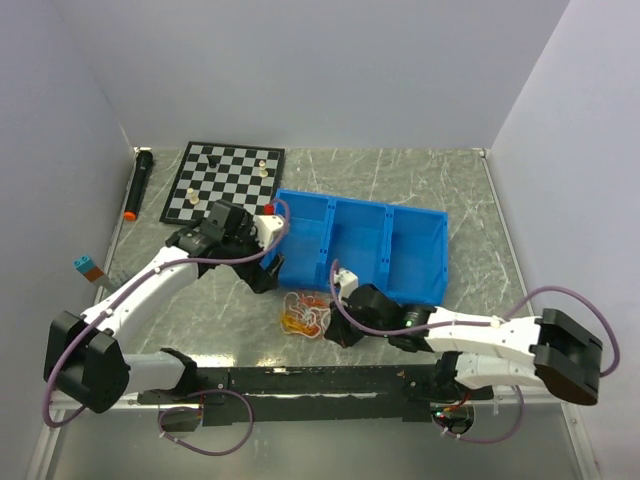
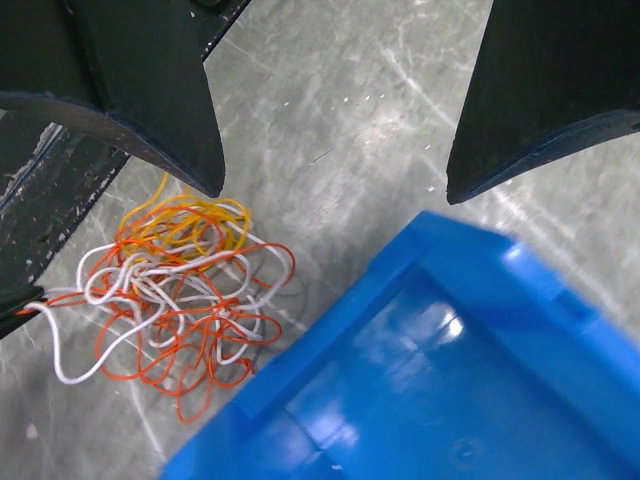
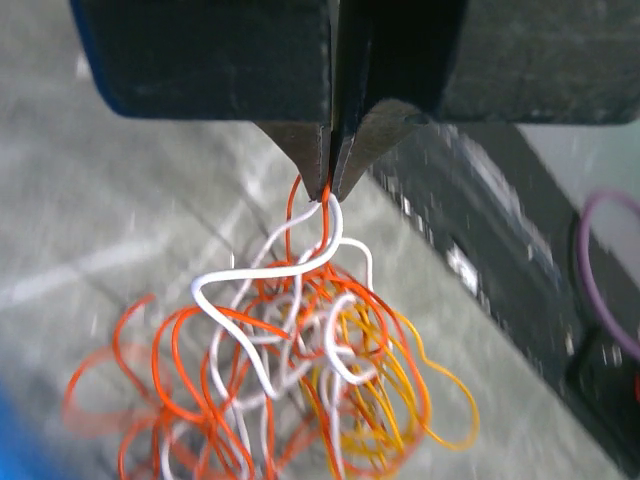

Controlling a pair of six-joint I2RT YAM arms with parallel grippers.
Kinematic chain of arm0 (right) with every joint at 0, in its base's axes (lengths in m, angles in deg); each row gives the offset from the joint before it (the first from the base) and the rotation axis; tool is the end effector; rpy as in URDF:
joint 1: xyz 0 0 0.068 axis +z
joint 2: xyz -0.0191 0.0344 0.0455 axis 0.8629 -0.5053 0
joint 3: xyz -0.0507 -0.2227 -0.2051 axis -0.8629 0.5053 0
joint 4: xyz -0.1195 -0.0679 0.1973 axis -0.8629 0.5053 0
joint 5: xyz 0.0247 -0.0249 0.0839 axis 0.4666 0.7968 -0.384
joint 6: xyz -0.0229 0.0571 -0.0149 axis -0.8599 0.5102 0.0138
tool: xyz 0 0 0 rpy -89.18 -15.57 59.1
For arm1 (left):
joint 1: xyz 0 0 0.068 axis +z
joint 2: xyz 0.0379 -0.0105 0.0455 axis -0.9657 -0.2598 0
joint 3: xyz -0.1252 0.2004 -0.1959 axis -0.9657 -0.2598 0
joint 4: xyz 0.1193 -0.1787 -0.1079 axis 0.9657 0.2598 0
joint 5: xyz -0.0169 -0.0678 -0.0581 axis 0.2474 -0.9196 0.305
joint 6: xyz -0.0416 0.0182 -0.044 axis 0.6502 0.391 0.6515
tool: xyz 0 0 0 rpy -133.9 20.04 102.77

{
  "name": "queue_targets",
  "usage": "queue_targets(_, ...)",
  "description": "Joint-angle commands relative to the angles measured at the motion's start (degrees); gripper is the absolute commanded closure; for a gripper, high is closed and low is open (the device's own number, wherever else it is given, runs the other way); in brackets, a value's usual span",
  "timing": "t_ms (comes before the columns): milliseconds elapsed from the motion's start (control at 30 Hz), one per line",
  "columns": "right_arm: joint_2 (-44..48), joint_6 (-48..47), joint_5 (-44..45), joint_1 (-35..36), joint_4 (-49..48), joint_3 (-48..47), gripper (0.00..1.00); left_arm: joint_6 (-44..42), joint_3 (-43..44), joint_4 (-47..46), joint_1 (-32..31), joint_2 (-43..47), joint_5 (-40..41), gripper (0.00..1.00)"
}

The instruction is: Untangle the cables

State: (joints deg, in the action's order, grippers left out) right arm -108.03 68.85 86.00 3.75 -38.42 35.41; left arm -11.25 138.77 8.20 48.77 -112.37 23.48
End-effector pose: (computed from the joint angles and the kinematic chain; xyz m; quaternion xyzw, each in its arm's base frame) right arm 0.0883 0.1824 0.2217 -0.2641 0.8572 0.3398 0.2827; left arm 0.1932 -0.1165 0.2950 0.3815 0.8520 -0.2226 0.2809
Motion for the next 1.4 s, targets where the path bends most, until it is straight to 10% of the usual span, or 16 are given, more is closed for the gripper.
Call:
queue_targets(0,6.3,3.1,-3.0,1.0,7.8,3.4,1.00,-1.3,-0.4,-2.4,-4.5,-1.0,2.2,0.03)
queue_targets(533,7.9,9.0,7.8,1.6,27.2,-0.9,0.98,-2.0,3.1,-5.1,-15.9,-13.5,0.4,0.01)
queue_targets(1367,12.3,10.8,10.3,1.6,23.1,2.7,0.97,-5.8,0.8,-5.4,-16.9,-20.7,-15.5,0.46)
